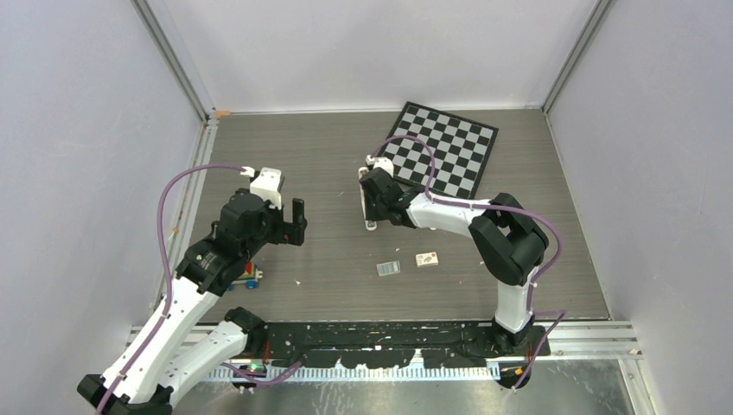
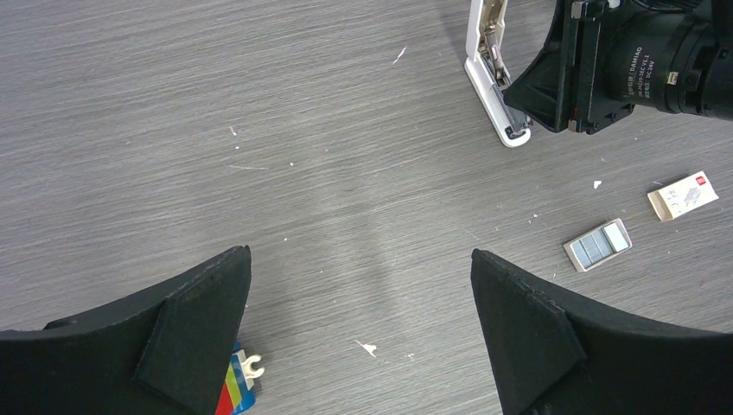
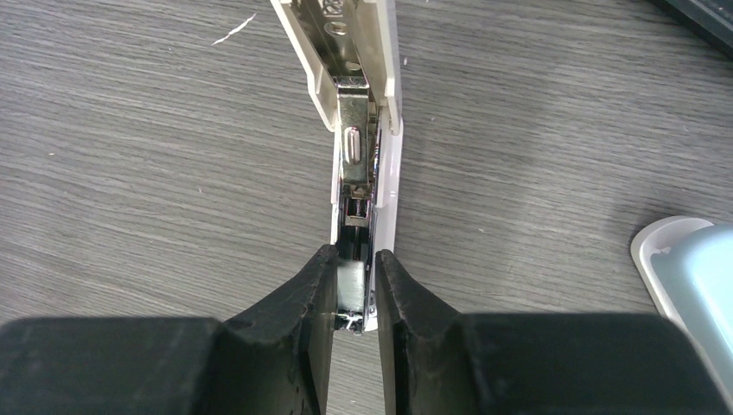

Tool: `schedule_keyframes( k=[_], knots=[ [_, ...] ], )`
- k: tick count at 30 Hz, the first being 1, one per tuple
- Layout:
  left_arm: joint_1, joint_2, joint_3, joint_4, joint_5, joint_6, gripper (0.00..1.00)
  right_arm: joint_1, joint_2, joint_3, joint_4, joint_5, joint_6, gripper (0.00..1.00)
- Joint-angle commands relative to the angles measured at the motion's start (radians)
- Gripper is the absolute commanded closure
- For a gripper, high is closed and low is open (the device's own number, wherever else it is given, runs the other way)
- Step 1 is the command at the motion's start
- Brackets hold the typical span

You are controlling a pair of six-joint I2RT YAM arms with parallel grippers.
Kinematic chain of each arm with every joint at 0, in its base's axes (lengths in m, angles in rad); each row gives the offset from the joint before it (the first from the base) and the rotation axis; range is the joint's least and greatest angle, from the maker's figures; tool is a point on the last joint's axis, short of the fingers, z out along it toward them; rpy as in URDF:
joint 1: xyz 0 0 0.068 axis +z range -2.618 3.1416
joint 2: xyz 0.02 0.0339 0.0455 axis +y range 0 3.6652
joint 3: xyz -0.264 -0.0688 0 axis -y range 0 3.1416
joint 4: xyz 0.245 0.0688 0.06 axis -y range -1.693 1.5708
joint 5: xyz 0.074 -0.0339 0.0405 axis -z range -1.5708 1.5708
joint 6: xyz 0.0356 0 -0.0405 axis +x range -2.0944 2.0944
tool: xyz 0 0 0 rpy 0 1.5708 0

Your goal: Load the staples into the stapler

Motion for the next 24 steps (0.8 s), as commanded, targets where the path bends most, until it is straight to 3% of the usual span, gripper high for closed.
schedule_keyframes(
  k=[1,8,12,19,20,21,24],
  knots=[
    [0.004,-0.006,-0.002,0.017,-0.011,0.02,0.0,0.007,-0.007,0.005,0.026,0.034,-0.011,0.7],
    [0.004,-0.01,-0.005,0.018,-0.007,0.034,0.0,0.007,-0.034,0.013,0.005,0.034,-0.009,0.66],
    [0.004,-0.007,-0.005,0.019,-0.024,0.03,0.0,0.007,-0.075,0.017,-0.018,0.041,-0.002,0.58],
    [0.007,0.092,0.059,0.04,0.059,-0.083,0.0,0.007,-0.161,-0.01,-0.04,0.112,-0.005,0.26],
    [0.009,0.121,0.074,0.044,0.074,-0.105,0.01,0.006,-0.172,-0.02,-0.042,0.117,-0.007,0.18],
    [0.01,0.164,0.091,0.047,0.086,-0.125,0.02,0.006,-0.185,-0.03,-0.043,0.119,-0.008,0.03],
    [0.028,0.259,0.133,0.075,0.137,-0.184,0.06,0.006,-0.225,-0.068,-0.047,0.118,-0.02,0.0]
  ],
)
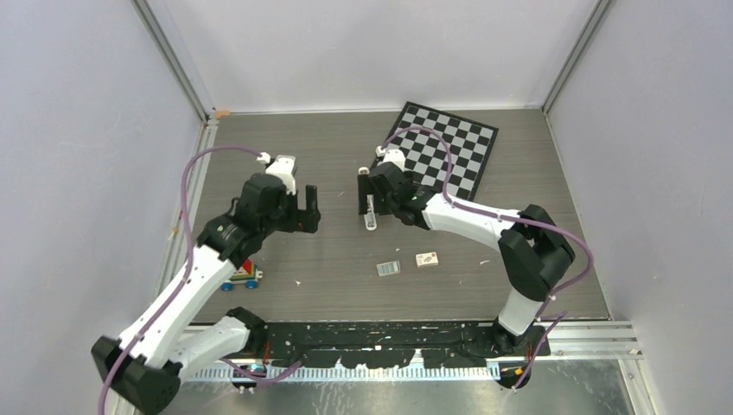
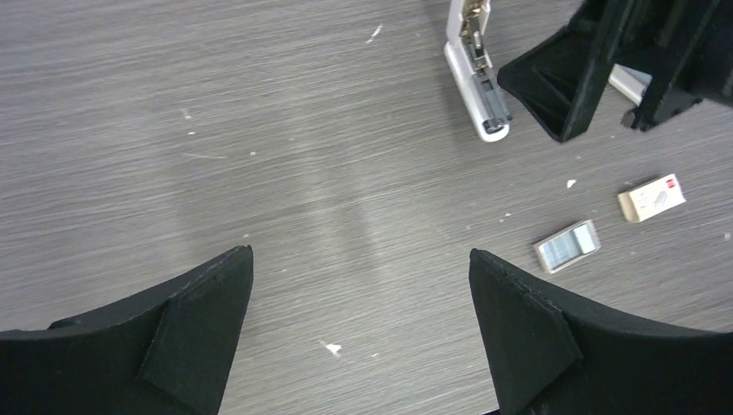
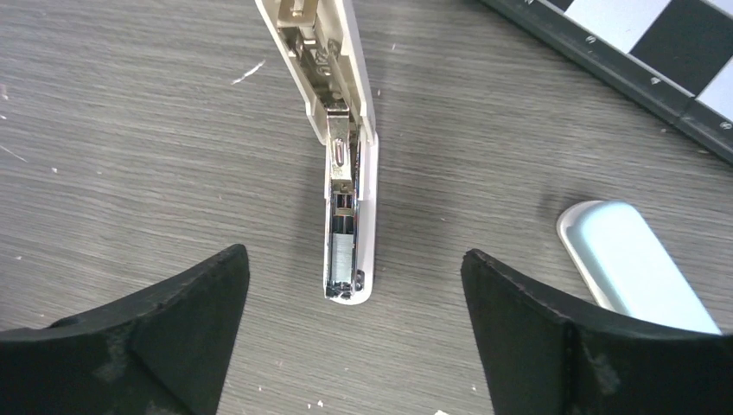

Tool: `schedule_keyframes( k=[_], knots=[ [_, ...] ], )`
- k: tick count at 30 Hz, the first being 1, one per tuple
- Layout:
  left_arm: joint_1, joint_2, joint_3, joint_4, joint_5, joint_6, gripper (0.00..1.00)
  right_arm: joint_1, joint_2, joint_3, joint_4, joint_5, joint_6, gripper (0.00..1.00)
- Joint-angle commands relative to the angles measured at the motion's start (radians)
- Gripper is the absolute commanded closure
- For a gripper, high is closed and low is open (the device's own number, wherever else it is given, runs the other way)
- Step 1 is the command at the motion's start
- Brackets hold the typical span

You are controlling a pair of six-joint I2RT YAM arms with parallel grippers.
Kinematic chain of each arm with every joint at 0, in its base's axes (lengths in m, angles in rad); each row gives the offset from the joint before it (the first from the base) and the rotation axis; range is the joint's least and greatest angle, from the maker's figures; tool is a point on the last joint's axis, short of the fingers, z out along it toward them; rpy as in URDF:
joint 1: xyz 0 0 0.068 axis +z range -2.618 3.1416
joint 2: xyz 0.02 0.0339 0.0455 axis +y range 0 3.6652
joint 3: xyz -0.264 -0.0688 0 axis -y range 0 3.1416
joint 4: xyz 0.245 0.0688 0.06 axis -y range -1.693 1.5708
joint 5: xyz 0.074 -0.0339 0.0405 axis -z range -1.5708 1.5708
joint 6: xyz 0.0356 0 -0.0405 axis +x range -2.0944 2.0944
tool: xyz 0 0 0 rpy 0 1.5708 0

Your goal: Load the staples into the stapler

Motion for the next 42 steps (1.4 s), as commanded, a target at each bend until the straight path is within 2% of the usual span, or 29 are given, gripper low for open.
schedule_keyframes(
  k=[1,6,10,13,17,20,24,35,42],
  knots=[
    [0.036,0.127,0.089,0.082,0.106,-0.118,0.07,0.003,-0.09,-0.048,-0.002,0.057,-0.009,0.0],
    [0.142,0.284,0.107,0.244,0.247,-0.263,0.16,-0.03,-0.122,-0.069,-0.054,0.056,-0.031,0.0],
    [0.155,0.418,0.126,0.384,0.267,-0.344,0.27,-0.031,-0.142,-0.101,-0.038,0.01,-0.082,0.01],
    [0.154,0.501,0.151,0.471,0.221,-0.369,0.35,-0.033,-0.162,-0.149,0.038,-0.078,-0.077,0.11],
    [0.155,0.611,0.189,0.547,0.115,-0.384,0.39,-0.033,-0.131,-0.158,0.079,-0.145,-0.047,0.31],
    [0.157,0.702,0.214,0.593,0.118,-0.378,0.41,-0.044,-0.102,-0.159,0.111,-0.149,-0.033,0.42],
    [0.166,0.801,0.267,0.596,0.182,-0.37,0.44,-0.073,-0.082,-0.163,0.168,-0.178,-0.002,0.52],
    [0.182,1.007,0.422,0.59,0.319,-0.374,0.48,-0.101,0.041,-0.081,0.182,-0.229,0.023,0.53],
    [0.188,1.075,0.474,0.592,0.365,-0.376,0.48,-0.111,0.074,-0.064,0.194,-0.248,0.03,0.54]
  ],
)
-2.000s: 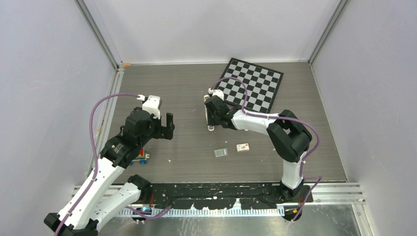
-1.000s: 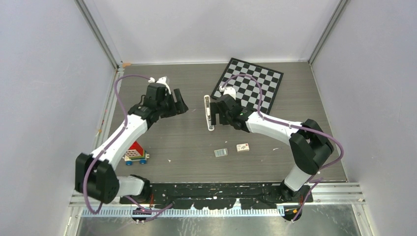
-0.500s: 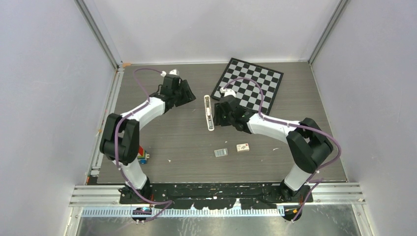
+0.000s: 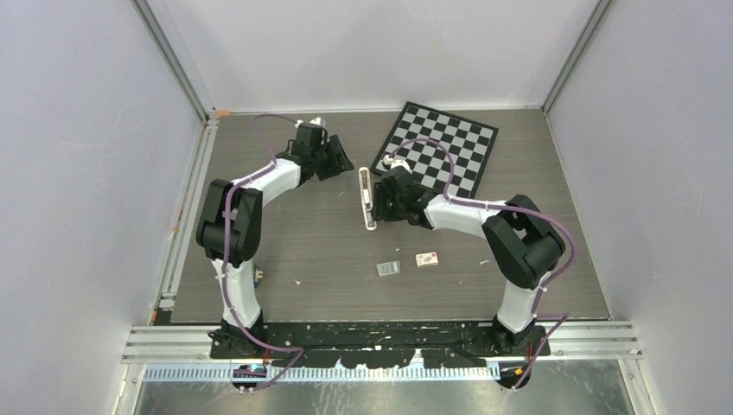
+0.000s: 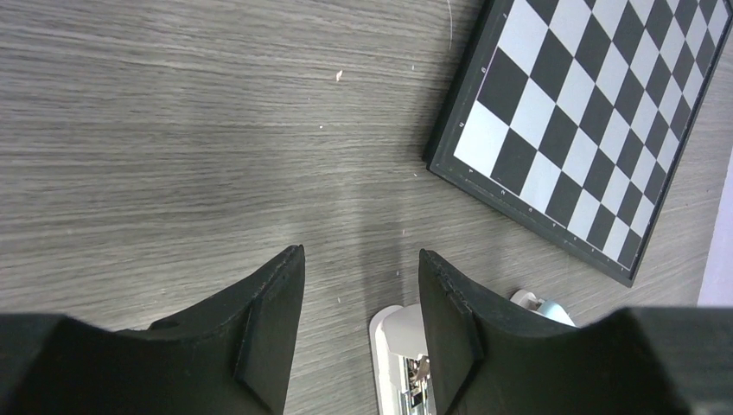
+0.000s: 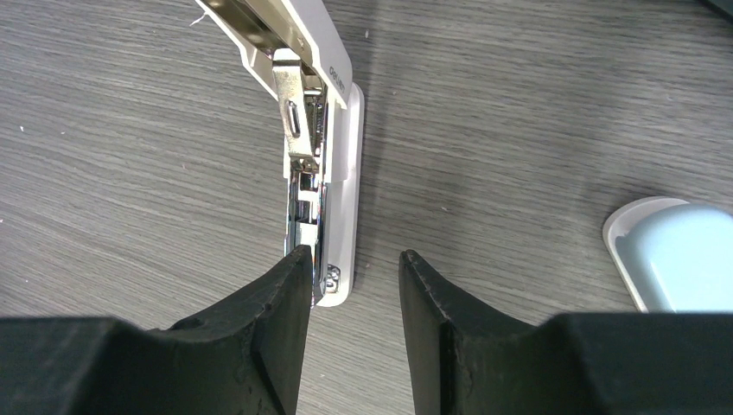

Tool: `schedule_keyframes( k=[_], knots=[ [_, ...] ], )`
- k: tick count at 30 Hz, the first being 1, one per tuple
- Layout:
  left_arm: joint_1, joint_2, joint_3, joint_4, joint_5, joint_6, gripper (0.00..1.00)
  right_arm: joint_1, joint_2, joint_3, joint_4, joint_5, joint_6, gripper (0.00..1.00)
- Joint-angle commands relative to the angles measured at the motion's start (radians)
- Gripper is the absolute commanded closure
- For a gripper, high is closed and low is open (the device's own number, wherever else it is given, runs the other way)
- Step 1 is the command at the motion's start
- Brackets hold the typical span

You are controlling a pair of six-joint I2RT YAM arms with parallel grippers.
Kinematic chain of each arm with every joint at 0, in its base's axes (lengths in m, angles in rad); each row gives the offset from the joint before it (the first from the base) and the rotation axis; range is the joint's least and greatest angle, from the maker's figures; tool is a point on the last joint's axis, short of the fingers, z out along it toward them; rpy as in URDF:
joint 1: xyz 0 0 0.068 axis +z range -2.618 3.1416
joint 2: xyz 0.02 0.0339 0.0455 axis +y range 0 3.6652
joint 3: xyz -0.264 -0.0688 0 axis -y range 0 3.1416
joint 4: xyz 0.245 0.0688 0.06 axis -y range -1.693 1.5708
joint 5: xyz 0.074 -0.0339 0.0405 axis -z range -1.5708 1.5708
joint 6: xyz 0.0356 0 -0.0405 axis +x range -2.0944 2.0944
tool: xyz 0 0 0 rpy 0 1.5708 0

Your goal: Load the staples into the stapler

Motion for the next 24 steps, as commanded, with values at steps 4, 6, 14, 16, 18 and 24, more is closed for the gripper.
schedule_keyframes(
  k=[4,6,14,16,18,24],
  knots=[
    [0.009,0.039,0.063,0.042,0.074,-0.005,0.48,-0.011,0.025,0.06,0.048,-0.007,0.011,0.54],
    [0.01,0.049,0.07,0.046,0.095,-0.003,0.47,-0.012,0.039,0.067,0.048,-0.014,0.012,0.54],
    [0.015,0.113,0.123,0.049,0.234,-0.019,0.47,-0.013,0.072,0.076,0.034,-0.022,0.009,0.56],
    [0.015,0.142,0.151,0.035,0.277,-0.012,0.46,-0.013,0.08,0.08,0.029,-0.023,0.01,0.57],
    [0.015,0.167,0.178,0.018,0.304,-0.008,0.46,-0.013,0.086,0.085,0.023,-0.028,0.012,0.58],
    [0.014,0.151,0.15,0.079,0.37,-0.027,0.47,-0.013,0.083,0.075,0.017,-0.02,0.01,0.6]
  ],
)
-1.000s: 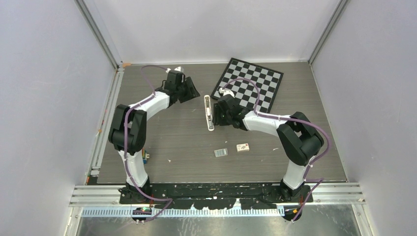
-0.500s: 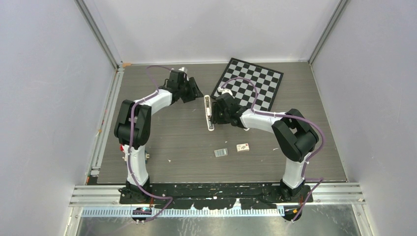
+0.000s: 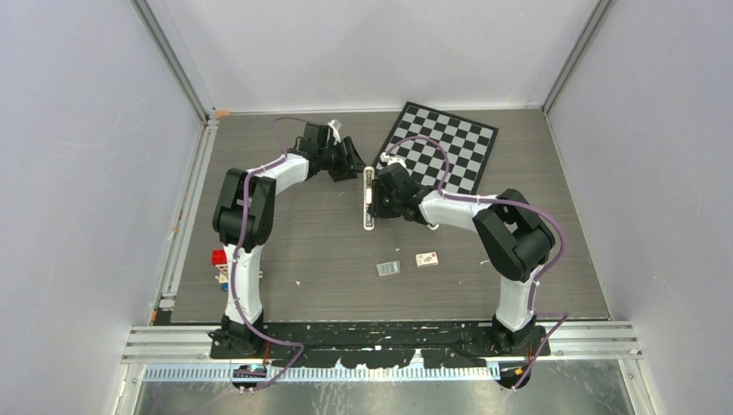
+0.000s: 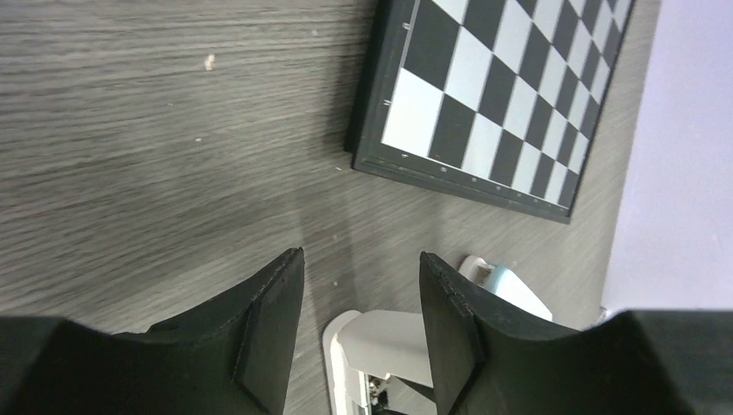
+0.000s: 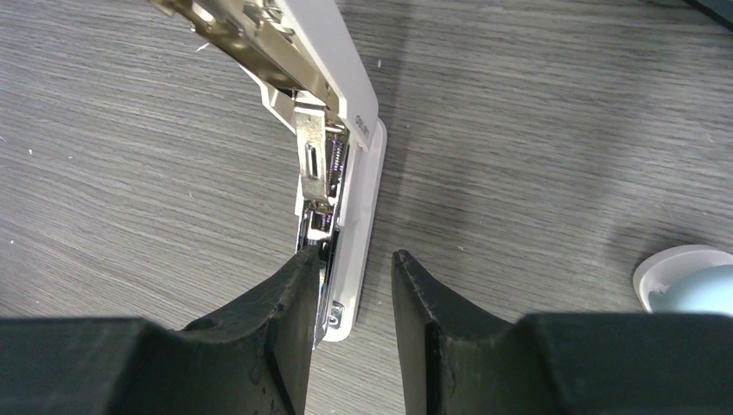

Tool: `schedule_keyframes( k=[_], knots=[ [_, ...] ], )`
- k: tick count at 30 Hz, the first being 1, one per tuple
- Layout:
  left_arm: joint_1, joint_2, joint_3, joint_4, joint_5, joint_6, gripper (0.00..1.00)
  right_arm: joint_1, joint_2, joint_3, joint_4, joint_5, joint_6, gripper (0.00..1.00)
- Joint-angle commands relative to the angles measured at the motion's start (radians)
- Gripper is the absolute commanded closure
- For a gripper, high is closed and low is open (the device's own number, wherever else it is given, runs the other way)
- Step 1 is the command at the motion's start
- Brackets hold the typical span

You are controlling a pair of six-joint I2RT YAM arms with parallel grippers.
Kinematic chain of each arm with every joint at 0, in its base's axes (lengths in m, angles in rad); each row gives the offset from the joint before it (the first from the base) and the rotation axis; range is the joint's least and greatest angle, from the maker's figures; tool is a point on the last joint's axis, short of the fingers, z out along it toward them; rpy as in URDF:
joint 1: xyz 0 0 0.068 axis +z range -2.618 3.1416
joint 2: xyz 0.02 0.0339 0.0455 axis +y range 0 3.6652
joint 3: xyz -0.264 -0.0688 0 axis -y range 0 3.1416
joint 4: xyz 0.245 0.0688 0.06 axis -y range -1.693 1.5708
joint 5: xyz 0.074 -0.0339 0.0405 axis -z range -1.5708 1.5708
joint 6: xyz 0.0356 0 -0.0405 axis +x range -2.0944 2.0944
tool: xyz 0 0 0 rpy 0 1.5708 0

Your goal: Load the staples into the stapler

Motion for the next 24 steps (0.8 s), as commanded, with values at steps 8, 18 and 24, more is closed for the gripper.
schedule_keyframes(
  k=[8,18,24],
  knots=[
    [0.007,-0.075,-0.028,0.095,0.138,-0.011,0.47,-0.006,0.016,-0.004,0.008,0.008,0.008,0.61],
    [0.007,-0.064,-0.01,0.107,0.211,0.033,0.43,-0.006,0.015,-0.022,0.019,0.017,0.005,0.61],
    [0.007,0.006,0.067,0.105,0.243,0.024,0.41,-0.005,0.004,-0.03,0.021,0.02,0.005,0.62]
  ],
)
